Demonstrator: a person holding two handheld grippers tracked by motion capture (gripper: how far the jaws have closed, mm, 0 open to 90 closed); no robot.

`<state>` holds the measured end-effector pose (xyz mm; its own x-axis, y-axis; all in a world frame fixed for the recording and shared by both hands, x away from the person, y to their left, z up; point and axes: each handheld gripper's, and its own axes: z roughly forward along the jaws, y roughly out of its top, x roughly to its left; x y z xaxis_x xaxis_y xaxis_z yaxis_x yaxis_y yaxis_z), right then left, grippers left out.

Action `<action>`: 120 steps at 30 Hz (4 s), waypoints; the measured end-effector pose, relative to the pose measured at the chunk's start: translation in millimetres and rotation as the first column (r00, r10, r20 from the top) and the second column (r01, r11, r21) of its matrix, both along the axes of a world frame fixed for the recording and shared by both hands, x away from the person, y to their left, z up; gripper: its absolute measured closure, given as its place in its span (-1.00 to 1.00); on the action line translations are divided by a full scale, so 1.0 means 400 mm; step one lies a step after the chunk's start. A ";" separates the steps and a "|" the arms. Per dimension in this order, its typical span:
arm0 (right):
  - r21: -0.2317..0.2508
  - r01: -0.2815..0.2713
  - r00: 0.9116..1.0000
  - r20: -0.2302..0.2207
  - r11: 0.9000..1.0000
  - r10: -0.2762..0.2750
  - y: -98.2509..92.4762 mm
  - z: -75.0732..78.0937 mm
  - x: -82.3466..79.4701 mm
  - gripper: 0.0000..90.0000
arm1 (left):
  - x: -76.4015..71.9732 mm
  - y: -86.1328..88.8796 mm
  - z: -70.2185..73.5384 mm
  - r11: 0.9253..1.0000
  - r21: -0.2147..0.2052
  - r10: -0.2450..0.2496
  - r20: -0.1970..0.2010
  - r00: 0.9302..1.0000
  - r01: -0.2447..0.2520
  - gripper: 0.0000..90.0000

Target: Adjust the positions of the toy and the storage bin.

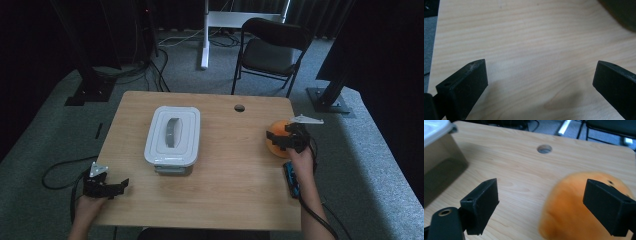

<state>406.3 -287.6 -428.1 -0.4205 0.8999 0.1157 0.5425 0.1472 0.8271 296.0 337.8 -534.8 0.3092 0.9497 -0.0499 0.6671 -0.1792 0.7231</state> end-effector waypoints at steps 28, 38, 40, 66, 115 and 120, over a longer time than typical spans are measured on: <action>0.028 -0.209 0.977 -0.045 0.978 0.210 0.320 -0.170 0.022 -0.71 | 0.151 -0.060 0.007 0.996 0.031 -0.078 0.024 0.997 0.078 -0.99; 0.032 -0.230 0.971 -0.063 0.973 0.232 0.389 -0.199 0.038 -0.71 | 0.206 -0.073 0.026 0.994 0.040 -0.102 0.030 0.994 0.101 -0.99; 0.039 -0.221 0.973 -0.059 0.975 0.223 0.396 -0.202 0.041 -0.71 | 0.216 -0.078 0.030 0.994 0.040 -0.106 0.034 0.994 0.104 -0.99; 0.029 -0.233 0.971 -0.043 0.972 0.234 0.512 -0.212 0.074 -0.71 | 0.284 -0.143 0.077 0.992 0.022 -0.128 0.072 0.989 0.126 -0.99; 0.043 -0.278 0.958 -0.067 0.960 0.280 0.388 -0.191 0.061 -0.59 | 0.265 -0.308 0.100 0.973 0.054 -0.229 0.080 0.970 0.226 -0.99; 0.049 -0.265 0.961 -0.063 0.963 0.268 0.363 -0.193 0.054 -0.59 | 0.262 -0.332 0.098 0.968 0.050 -0.248 0.080 0.965 0.245 -0.99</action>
